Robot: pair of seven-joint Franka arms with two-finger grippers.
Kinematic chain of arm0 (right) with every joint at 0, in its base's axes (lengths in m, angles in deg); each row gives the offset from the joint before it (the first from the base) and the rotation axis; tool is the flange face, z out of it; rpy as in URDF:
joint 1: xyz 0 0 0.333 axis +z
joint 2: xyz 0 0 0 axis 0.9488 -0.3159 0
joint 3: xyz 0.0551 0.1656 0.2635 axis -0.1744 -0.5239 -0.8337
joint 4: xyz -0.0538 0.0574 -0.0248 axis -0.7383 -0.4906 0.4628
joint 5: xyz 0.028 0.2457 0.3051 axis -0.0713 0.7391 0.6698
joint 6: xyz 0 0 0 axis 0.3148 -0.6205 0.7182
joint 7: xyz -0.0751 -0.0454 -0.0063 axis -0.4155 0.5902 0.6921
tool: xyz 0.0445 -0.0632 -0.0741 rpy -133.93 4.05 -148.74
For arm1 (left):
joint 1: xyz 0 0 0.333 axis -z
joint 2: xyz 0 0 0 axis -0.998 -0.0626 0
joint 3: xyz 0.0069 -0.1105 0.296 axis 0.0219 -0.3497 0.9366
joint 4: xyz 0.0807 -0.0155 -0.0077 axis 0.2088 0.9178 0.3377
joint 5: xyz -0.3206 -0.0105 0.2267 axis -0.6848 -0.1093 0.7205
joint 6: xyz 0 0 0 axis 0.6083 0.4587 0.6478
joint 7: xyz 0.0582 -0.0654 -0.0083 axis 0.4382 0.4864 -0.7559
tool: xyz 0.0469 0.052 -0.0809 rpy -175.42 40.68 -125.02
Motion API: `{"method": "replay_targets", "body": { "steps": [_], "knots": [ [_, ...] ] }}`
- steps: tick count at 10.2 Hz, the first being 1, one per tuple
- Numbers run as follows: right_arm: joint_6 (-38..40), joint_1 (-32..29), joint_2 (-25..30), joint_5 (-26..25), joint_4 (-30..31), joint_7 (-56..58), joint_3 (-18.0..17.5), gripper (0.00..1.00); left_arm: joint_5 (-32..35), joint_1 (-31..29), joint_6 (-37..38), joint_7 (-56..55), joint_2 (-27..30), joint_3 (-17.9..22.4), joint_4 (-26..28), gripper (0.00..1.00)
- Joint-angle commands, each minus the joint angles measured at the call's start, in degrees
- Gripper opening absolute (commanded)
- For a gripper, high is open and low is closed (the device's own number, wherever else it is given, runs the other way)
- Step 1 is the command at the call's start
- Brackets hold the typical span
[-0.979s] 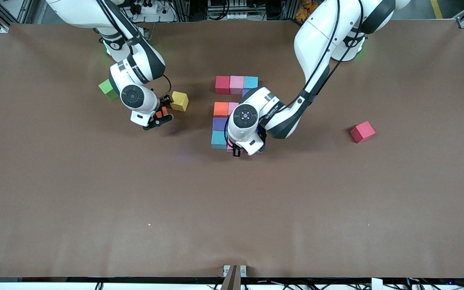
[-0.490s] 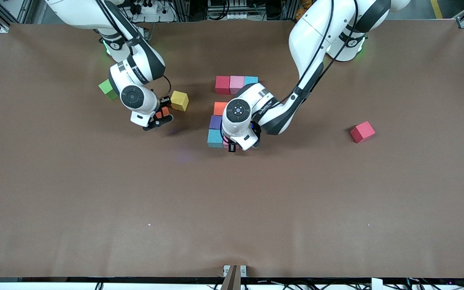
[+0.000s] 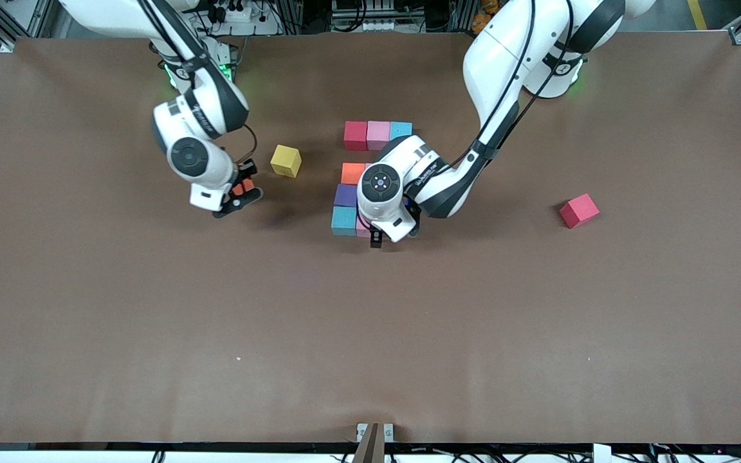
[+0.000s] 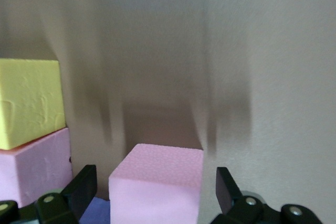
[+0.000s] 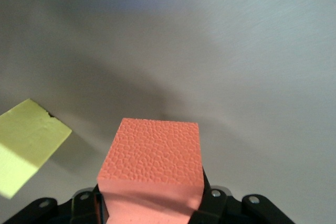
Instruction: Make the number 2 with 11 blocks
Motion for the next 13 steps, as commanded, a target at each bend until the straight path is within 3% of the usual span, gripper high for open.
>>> {"method": "replay_targets", "body": {
  "steps": [1, 3, 5, 8, 11, 13],
  "knots": [
    [8.84, 0.38, 1.01, -0.70, -9.00, 3.52, -1.01, 0.28, 0.68, -1.33, 4.60, -0.84, 4.67, 0.19, 0.55, 1.00],
    [10.45, 4.76, 0.05, -3.77, -14.29, 4.15, -1.01, 0.28, 1.46, -3.08, 7.93, 1.25, 8.18, 0.19, 2.38, 1.00],
    [10.36, 10.21, -2.84, -3.78, -21.04, 4.15, -1.09, 0.28, 1.73, -6.93, 8.04, 7.04, 12.57, 0.11, 6.94, 1.00],
    [11.15, 20.14, -12.23, -5.27, -36.06, 4.06, -0.04, 0.28, 4.79, -15.71, 6.56, 14.96, 17.59, 0.02, 13.89, 1.00],
    [15.70, 31.83, -25.66, -7.30, -57.29, 3.89, 4.26, 0.28, 6.39, -25.38, 6.29, 24.70, 19.88, -0.07, 15.74, 1.00],
    [15.73, 38.50, -31.23, -7.21, -65.53, 4.32, 9.59, 0.28, 6.39, -30.75, 6.20, 31.91, 21.90, -0.16, 18.82, 1.00]
  ]
}}
